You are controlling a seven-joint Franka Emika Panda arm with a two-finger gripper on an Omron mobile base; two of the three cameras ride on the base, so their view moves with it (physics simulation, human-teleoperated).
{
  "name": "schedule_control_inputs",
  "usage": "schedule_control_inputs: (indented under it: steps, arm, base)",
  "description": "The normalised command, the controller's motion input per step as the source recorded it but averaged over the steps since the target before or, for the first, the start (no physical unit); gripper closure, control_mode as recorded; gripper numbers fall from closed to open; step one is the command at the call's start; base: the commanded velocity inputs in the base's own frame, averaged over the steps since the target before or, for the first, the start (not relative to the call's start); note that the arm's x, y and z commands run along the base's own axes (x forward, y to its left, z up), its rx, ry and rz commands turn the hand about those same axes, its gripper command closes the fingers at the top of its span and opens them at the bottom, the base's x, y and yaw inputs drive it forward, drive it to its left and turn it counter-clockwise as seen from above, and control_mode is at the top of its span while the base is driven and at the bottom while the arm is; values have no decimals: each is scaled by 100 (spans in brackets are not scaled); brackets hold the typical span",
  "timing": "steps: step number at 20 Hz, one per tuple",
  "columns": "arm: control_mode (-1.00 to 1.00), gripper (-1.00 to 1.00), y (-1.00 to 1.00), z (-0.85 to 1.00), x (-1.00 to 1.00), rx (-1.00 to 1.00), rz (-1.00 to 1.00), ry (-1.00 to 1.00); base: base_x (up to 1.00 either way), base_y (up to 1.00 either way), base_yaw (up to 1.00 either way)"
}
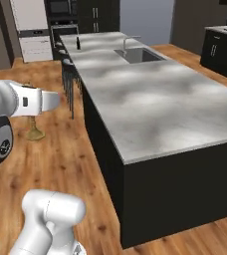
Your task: Get the candle and the beer from the cabinet and move them to the dining counter.
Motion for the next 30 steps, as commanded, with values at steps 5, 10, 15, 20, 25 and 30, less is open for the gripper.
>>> schedule_control_inputs:
  steps: [5, 10, 15, 20, 25, 30]
  arm:
    - [100, 100, 0, 0, 0, 0, 0, 0]
    - [100, 100, 0, 0, 0, 0, 0, 0]
    - [100, 100, 0, 0, 0, 0, 0, 0]
    - [100, 100, 0, 0, 0, 0, 0, 0]
    - [100, 100, 0, 0, 0, 0, 0, 0]
    - [100, 100, 0, 0, 0, 0, 0, 0]
  base:
    - [44, 82, -39]
    - [21, 82, -47]
    - [-1, 73, -40]
    - [0, 91, -42]
    - [0, 100, -34]
    - [2, 100, -6]
